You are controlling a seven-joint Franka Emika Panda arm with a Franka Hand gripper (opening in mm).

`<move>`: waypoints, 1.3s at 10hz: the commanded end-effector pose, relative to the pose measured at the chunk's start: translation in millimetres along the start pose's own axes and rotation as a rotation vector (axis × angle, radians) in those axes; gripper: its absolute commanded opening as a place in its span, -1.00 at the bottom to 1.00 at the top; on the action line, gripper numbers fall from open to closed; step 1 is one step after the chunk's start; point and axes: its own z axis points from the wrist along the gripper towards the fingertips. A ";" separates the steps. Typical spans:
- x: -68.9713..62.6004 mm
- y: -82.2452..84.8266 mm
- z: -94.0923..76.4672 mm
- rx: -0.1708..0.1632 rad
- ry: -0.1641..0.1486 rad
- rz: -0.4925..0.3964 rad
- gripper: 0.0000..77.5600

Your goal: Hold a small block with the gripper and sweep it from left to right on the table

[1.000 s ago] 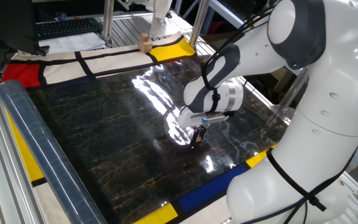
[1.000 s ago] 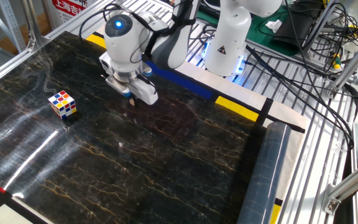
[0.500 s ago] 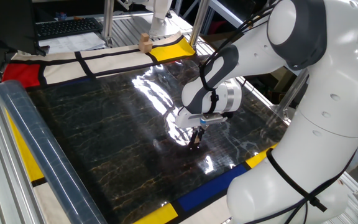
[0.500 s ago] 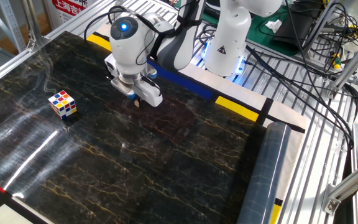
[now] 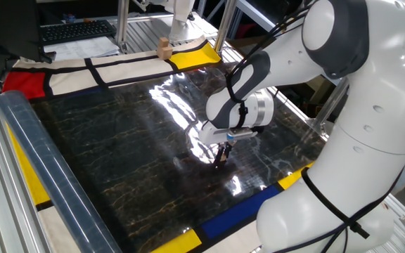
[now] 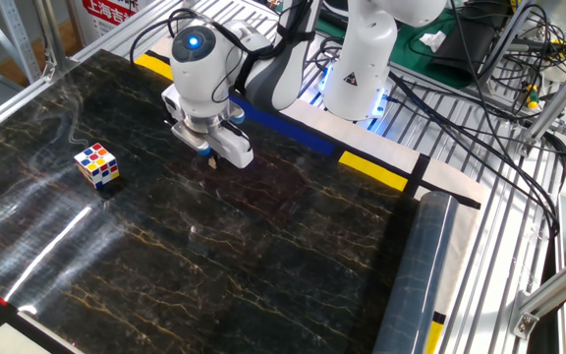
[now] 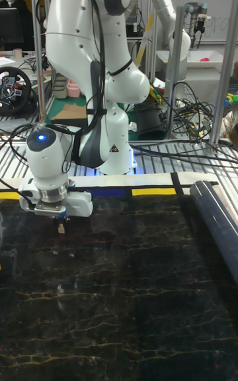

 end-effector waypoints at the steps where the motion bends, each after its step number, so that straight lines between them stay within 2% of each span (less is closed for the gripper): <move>1: -2.5 -21.8 9.1 0.002 -0.008 -0.030 -0.97; 5: -2.5 -21.8 9.1 -0.005 -0.004 0.002 -0.97; 8: -2.5 -21.8 9.1 -0.024 -0.016 0.080 -0.97; 9: -0.6 -19.1 10.9 -0.028 -0.024 0.088 -0.97; 11: 2.8 -14.0 12.4 -0.046 -0.019 0.086 -0.97; 13: 3.5 -12.8 11.8 -0.047 -0.018 0.085 -0.97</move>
